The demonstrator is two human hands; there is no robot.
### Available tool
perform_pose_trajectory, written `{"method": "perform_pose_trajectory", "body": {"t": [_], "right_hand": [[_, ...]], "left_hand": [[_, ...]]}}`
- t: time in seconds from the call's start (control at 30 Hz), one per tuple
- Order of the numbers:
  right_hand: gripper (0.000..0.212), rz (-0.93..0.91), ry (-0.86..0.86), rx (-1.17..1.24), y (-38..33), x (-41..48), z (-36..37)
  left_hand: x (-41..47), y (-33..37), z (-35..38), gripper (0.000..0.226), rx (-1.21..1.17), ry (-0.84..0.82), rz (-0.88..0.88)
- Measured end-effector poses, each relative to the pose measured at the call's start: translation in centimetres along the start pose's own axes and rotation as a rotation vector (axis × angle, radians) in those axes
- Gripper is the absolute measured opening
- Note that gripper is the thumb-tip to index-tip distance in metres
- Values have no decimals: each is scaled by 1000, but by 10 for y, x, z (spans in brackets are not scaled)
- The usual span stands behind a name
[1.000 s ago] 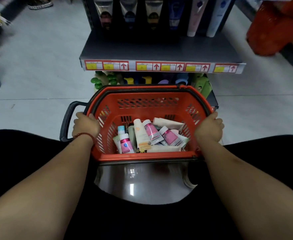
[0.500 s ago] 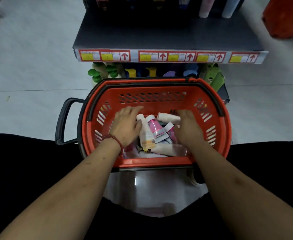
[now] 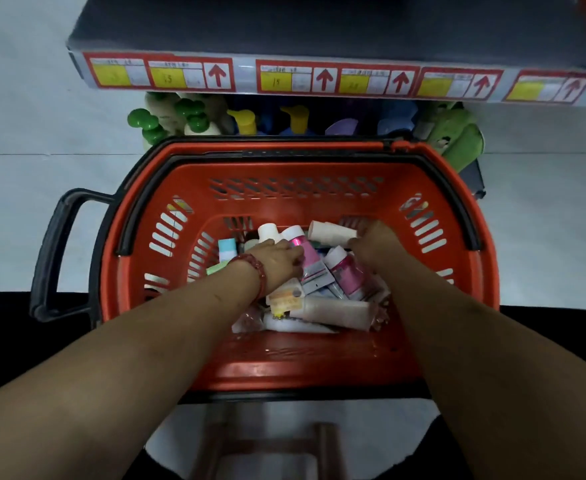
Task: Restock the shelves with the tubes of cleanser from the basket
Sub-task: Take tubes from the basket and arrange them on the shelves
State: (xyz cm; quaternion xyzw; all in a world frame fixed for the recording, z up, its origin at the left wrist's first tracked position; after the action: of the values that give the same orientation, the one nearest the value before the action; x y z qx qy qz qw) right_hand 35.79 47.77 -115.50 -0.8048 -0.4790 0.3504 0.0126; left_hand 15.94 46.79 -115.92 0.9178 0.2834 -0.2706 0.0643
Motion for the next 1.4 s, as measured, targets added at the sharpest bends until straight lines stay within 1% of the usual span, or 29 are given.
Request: {"method": "perform_pose_trajectory", "body": {"t": [0.03,0.07,0.1,0.13,0.17,0.2,0.27,0.33,0.4,0.43,0.5,0.57,0.63,0.67,0.73,0.83,0.9,0.97,1.03,1.1,1.13,1.23,1.3,1.4], "right_hand": [[43,136,-32,212,3,7,10],[41,286,-73,411,7,12,20],[37,428,-116,545,9,16,27],[38,533,-147,631,12,22,32],[46,601,-171,684,15,29,35],[51,620,-190,720,17,36,38],[51,599,-181,735,19,51,40],[42,604,-209,758,21,58,44],[30,594,-250,818,21,61,46],[26,597,-274,861,20,59,46],[19,661,-290,993,22,51,47],[12,659,-281,1105,23,43,49],[24,631,-281,1187,21,35,49],[30,624,-282,1235,20,31,47],[34,600,-284,1341,18,20,44],[40,555,-327,1464,17,0,39],[34,534,-343,1521,15,-11,36],[29,497,-359,1543,10,-22,27],[30,415,-424,1525,2,-34,19],[24,334,-500,1479,-6,-43,12],[21,302,-528,1459,-9,-48,10],[21,203,-569,1426,-18,-62,3],[25,125,-566,1408,-23,-70,-1],[33,-13,-527,1357,-27,-78,-5]], "left_hand": [[5,-1,4,46,-10,-2,3],[10,-2,8,45,-18,-2,7],[14,-4,11,45,-2,-12,12],[18,-5,12,44,24,-31,6],[21,-7,13,42,52,-51,-11],[24,-9,13,40,84,-56,-23],[25,-15,9,40,87,-53,-40],[27,-21,10,37,100,-23,-9],[24,-28,12,37,160,5,36],[21,-33,11,39,165,-2,25],[14,-36,11,41,172,-32,15],[7,-36,9,42,200,-37,2],[0,-38,3,41,153,-36,-62],[-5,-40,-4,39,95,-30,-96],[-14,-46,-15,36,-88,24,-151],[-33,-56,-22,40,-448,181,-216],[-46,-63,-19,49,-762,284,-287],[-64,-64,-21,50,-1116,379,-376],[-78,-64,-21,41,-1454,451,-462],[-91,-61,-22,31,-1735,473,-530],[-96,-59,-21,30,-1857,477,-550],[-110,-52,-21,29,-2098,482,-574],[-117,-46,-22,29,-2212,447,-571],[-125,-40,-27,32,-2269,403,-514]]}}
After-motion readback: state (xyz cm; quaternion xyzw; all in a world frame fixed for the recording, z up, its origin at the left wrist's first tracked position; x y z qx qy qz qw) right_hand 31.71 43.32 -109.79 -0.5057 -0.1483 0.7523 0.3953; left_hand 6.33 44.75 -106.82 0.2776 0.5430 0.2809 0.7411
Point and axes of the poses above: each hand's wrist, its own x-axis towards the middle knuckle, its own z-axis out of the palm, y = z × x, the point moved 4 cm from there along x, towards the middle knuckle
